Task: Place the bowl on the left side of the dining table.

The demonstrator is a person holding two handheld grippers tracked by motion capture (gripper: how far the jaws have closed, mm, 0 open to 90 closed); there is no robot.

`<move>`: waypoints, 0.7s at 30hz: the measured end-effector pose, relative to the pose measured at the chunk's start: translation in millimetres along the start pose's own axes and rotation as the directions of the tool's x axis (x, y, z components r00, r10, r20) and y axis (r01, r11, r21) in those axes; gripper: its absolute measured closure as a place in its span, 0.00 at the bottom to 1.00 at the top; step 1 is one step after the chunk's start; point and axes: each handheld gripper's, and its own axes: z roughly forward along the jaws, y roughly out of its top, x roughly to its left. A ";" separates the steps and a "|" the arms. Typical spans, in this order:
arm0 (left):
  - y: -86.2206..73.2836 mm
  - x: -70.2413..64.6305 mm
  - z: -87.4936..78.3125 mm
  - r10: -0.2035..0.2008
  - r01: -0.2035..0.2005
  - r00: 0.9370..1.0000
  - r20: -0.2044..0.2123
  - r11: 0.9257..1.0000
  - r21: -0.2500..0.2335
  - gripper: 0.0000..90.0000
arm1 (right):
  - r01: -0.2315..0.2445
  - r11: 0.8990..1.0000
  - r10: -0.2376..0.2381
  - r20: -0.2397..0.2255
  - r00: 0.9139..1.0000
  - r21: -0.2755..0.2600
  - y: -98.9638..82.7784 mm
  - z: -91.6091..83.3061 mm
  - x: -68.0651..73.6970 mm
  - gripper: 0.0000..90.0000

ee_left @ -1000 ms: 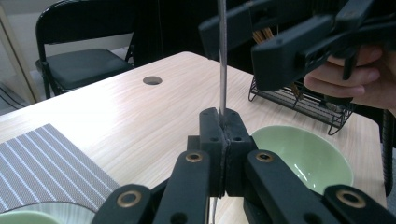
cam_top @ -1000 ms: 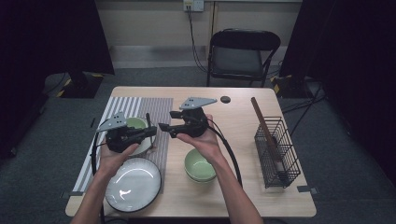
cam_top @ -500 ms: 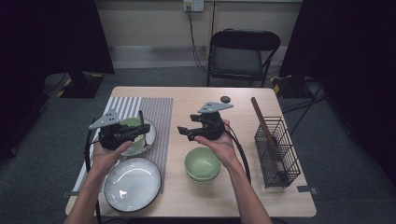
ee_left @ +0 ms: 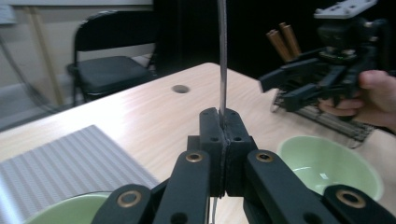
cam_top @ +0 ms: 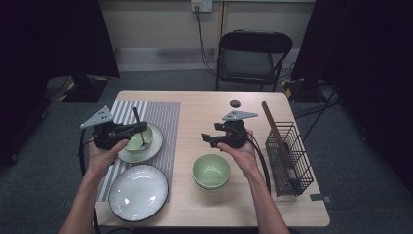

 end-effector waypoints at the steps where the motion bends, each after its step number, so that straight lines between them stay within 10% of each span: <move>1: 0.0 2.0 -0.3 -0.001 0.001 1.000 0.002 1.000 0.000 1.00 | -0.001 1.000 0.001 0.003 1.000 0.006 -1.6 -0.5 -1.3 0.31; 8: -7.6 19.2 1.5 -0.003 0.003 0.997 -0.072 1.000 0.005 1.00 | -0.020 1.000 0.019 0.038 0.999 0.021 -11.6 -3.4 -11.6 0.30; 21: -30.3 35.9 11.6 -0.034 0.038 0.997 -0.063 0.998 0.054 1.00 | -0.035 0.998 0.032 0.067 0.997 0.049 -23.2 -2.3 -17.1 0.30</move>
